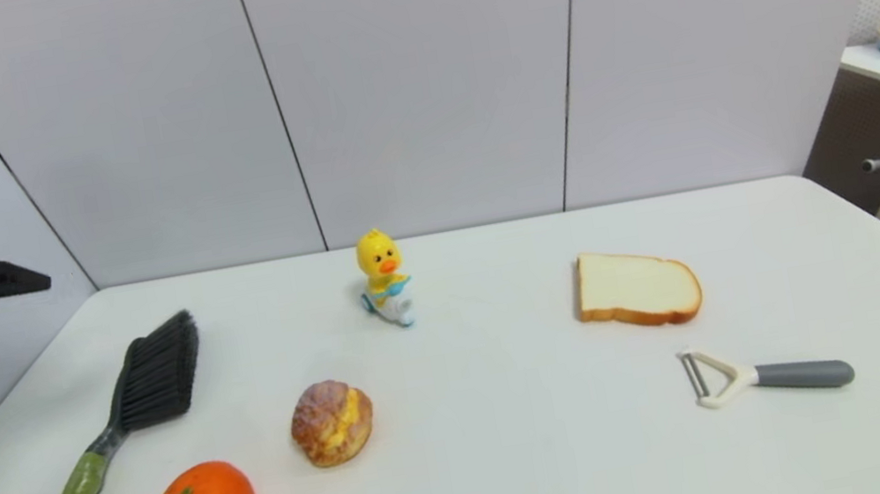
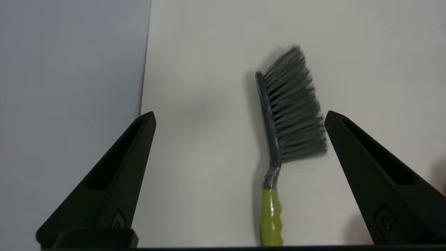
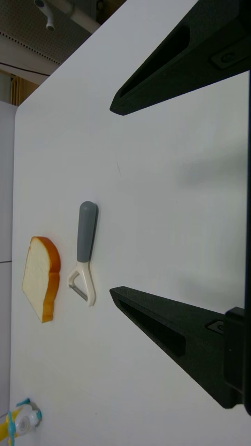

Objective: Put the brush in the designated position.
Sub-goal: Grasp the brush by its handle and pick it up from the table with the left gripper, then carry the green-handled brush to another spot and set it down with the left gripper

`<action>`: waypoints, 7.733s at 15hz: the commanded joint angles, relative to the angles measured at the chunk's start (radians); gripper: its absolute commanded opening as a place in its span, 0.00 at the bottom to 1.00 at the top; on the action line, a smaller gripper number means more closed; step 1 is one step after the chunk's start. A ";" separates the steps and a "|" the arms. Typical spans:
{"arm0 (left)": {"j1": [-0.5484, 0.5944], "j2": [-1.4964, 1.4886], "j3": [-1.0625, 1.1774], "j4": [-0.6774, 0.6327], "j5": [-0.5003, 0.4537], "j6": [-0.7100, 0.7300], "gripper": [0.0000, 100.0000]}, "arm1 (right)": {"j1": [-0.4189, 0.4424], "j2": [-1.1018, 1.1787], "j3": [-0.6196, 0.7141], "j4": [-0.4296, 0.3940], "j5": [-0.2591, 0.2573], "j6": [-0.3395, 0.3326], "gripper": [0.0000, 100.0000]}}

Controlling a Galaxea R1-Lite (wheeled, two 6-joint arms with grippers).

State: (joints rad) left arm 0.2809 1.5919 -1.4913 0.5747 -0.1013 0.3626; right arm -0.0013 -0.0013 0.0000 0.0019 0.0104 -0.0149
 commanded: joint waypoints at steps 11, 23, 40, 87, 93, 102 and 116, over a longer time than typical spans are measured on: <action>0.049 0.076 0.197 0.248 -0.080 0.273 1.00 | 0.001 0.001 0.002 0.000 0.000 0.000 1.00; -0.132 0.045 0.491 -0.136 0.066 -0.131 1.00 | 0.000 0.001 0.002 0.000 0.000 0.000 1.00; -0.034 0.117 0.471 -0.150 0.017 -0.159 1.00 | 0.000 0.001 0.002 0.000 0.000 0.000 1.00; -0.034 0.168 0.405 -0.151 -0.012 -0.091 0.00 | 0.000 0.001 0.002 0.000 0.000 0.000 1.00; -0.034 0.086 0.236 -0.130 -0.008 -0.093 0.00 | 0.000 0.001 0.002 0.000 0.000 0.000 1.00; -0.114 -0.082 -0.175 0.186 -0.012 -0.096 0.00 | 0.000 0.001 0.002 0.000 0.000 0.000 1.00; -0.853 -0.208 -0.086 0.108 0.203 -0.252 0.00 | 0.001 0.001 0.002 0.000 0.000 0.000 1.00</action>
State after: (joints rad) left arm -0.4568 1.3643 -1.6347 0.7143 0.0523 0.1245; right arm -0.0017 -0.0013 0.0000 0.0013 0.0096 -0.0153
